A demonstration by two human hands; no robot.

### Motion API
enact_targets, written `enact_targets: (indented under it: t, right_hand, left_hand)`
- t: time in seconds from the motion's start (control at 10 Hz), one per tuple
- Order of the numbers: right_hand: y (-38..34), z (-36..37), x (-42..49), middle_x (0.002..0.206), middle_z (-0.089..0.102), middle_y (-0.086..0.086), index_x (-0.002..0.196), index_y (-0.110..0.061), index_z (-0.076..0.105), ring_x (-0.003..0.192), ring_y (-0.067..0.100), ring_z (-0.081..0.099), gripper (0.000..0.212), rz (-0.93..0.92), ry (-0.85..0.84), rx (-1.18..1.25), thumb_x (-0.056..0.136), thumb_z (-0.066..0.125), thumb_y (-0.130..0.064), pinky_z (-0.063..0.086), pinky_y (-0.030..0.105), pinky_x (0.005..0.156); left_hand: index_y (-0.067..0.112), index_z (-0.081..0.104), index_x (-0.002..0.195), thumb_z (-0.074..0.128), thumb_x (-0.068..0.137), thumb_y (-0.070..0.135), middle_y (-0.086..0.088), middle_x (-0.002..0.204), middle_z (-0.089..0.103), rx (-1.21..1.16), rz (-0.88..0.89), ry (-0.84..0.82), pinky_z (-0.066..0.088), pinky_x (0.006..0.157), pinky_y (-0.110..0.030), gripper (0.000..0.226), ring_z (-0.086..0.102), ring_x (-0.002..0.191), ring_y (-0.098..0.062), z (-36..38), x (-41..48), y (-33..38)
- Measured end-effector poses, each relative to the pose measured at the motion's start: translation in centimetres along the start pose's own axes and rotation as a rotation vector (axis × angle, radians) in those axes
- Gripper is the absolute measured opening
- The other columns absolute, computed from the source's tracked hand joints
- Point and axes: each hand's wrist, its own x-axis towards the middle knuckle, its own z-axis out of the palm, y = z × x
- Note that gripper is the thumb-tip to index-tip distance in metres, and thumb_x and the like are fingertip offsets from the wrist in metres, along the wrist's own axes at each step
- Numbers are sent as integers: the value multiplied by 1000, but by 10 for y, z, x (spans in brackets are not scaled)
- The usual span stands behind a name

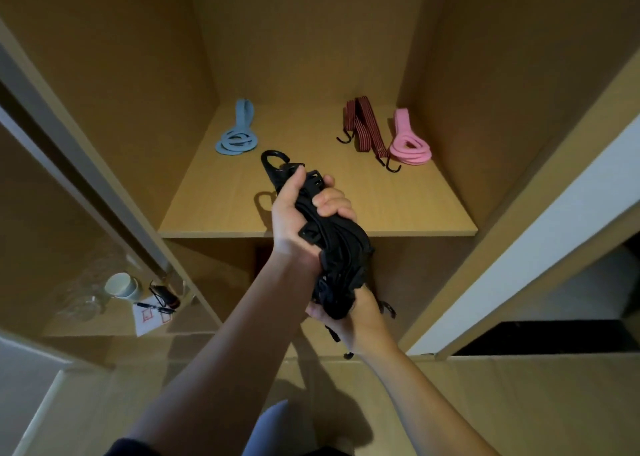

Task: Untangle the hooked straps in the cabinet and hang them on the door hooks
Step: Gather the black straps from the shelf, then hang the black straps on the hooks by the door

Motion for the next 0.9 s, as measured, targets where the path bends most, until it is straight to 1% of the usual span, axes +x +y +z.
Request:
enact_targets:
  t: [0.1,0.2,0.3,0.4,0.5,0.6,0.7,0.8,0.9]
  right_hand:
    - [-21,-2,-34,90,58,7,121,-2,51,107,29,58,30,3,34,61,92,50,4,43,46,98]
    - [-10,-1,-51,86,53,2,115,-14,45,85,6,57,30,-15,52,95,92,50,3,41,28,71]
    - [-4,-3,-69,86,49,9,117,-11,45,84,21,51,35,0,72,178,89,50,9,42,27,64]
    - [-2,-6,-96,103,52,5,122,-12,42,101,13,56,46,25,80,271,84,57,11,47,33,84]
    - [9,-11,-129,116,51,-1,123,-29,39,108,17,56,65,27,144,251,76,72,2,52,23,81]
    - [16,-28,-163,129,45,-11,125,-43,31,122,6,44,78,62,203,9,70,79,-13,37,6,89]
    - [17,-56,-196,139,32,-11,138,-38,22,131,4,29,90,146,156,-116,71,77,-13,33,9,91]
    - [6,-83,-225,135,38,-13,139,-31,29,128,4,34,85,149,231,-70,71,77,-19,31,16,96]
    - [-6,-104,-246,105,64,-4,110,-17,59,99,8,60,34,-6,464,120,77,68,-13,48,24,87]
  left_hand:
    - [14,53,73,48,84,44,7,45,44,34,-69,-20,44,48,-18,32,44,38,-5,-1,-7,-15]
    - [14,53,72,50,82,42,7,44,44,50,-140,-26,44,46,-17,30,44,37,-5,-2,-13,-29]
    - [14,54,70,50,81,41,7,42,43,95,-208,-27,42,45,-17,30,43,35,-4,-3,-21,-42]
    - [15,54,70,49,80,42,8,41,41,168,-276,-17,39,45,-15,29,40,34,-4,-5,-33,-53]
    - [16,53,69,50,77,42,8,40,39,252,-340,-23,37,43,-15,27,38,33,-4,-12,-48,-67]
    - [15,53,67,51,77,40,8,41,38,348,-385,19,35,42,-17,26,36,34,-6,-20,-61,-92]
    - [14,53,67,46,89,34,7,41,36,566,-417,67,34,43,-19,29,35,35,-8,-26,-73,-124]
    - [12,51,73,44,91,30,6,41,36,750,-516,-2,35,42,-20,27,35,35,-9,-22,-86,-159]
    - [11,52,74,55,78,40,4,42,38,850,-637,-106,33,38,-18,30,35,34,-8,-10,-100,-199]
